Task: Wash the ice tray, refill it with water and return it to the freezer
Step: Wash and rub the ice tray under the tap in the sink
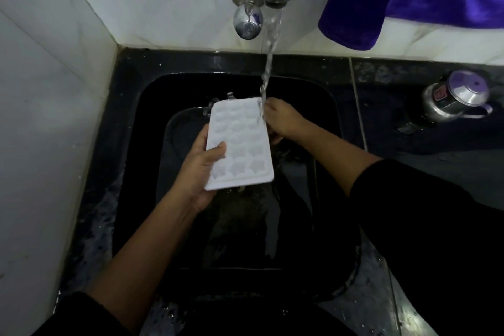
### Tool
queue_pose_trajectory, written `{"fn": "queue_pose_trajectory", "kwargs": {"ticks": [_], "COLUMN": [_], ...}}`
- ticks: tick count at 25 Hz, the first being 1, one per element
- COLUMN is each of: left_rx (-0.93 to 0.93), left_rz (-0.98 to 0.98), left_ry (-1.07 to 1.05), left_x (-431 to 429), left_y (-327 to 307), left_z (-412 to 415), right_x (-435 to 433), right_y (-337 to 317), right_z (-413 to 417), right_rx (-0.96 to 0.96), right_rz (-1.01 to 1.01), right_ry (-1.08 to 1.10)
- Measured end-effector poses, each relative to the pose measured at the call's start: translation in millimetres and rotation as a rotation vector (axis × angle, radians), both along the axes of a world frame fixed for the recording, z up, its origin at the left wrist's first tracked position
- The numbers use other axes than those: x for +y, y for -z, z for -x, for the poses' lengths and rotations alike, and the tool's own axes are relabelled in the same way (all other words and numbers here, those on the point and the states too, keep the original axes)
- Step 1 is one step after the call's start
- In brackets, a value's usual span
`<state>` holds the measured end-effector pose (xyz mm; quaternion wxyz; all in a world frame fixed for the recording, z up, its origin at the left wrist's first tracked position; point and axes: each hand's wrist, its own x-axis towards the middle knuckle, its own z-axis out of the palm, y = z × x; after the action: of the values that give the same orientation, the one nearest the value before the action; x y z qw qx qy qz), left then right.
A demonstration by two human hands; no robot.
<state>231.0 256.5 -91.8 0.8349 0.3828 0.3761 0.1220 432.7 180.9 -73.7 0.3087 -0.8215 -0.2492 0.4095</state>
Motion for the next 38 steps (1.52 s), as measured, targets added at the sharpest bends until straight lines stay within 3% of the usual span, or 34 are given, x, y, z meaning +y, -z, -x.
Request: {"fn": "queue_pose_trajectory", "kwargs": {"ticks": [6,10,13,15,18,21,24,30,35,38], "left_rx": [0.013,-0.012,0.013,0.011,-0.041,-0.024,0.061,0.115,0.188,0.235], "left_rz": [0.006,0.014,0.004,0.0,-0.004,-0.039,-0.157,-0.306,-0.445,-0.484], "left_ry": [-0.09,0.022,-0.054,-0.058,0.04,0.017,-0.015,0.237,0.111,0.143], "left_x": [12.6,-2.3,5.5,8.1,-4.8,-3.7,5.7,-27.5,-30.9,-26.2], "left_y": [1.9,0.0,2.2,4.3,0.1,-3.2,1.4,-24.0,-29.9,-36.6], "left_z": [9.2,7.2,5.1,4.4,2.6,0.0,-10.4,-23.2,-28.3,-34.6], "right_x": [-4.4,2.6,-8.7,-12.3,-6.3,-6.4,-18.4,-45.2,-50.9,-48.3], "right_y": [2.3,5.7,-0.5,2.5,12.9,20.0,28.4,29.9,31.0,34.8], "right_z": [26.0,-2.6,18.9,22.2,-9.1,3.9,49.3,32.0,22.2,21.6], "right_rx": [0.073,0.022,0.05,0.055,0.008,-0.09,0.073,0.347,0.496,0.514], "right_rz": [-0.012,0.0,0.003,-0.007,-0.004,-0.017,-0.054,-0.021,-0.024,-0.067], "right_ry": [-0.229,0.038,-0.185,-0.216,0.067,0.069,0.146,0.671,0.802,0.835]}}
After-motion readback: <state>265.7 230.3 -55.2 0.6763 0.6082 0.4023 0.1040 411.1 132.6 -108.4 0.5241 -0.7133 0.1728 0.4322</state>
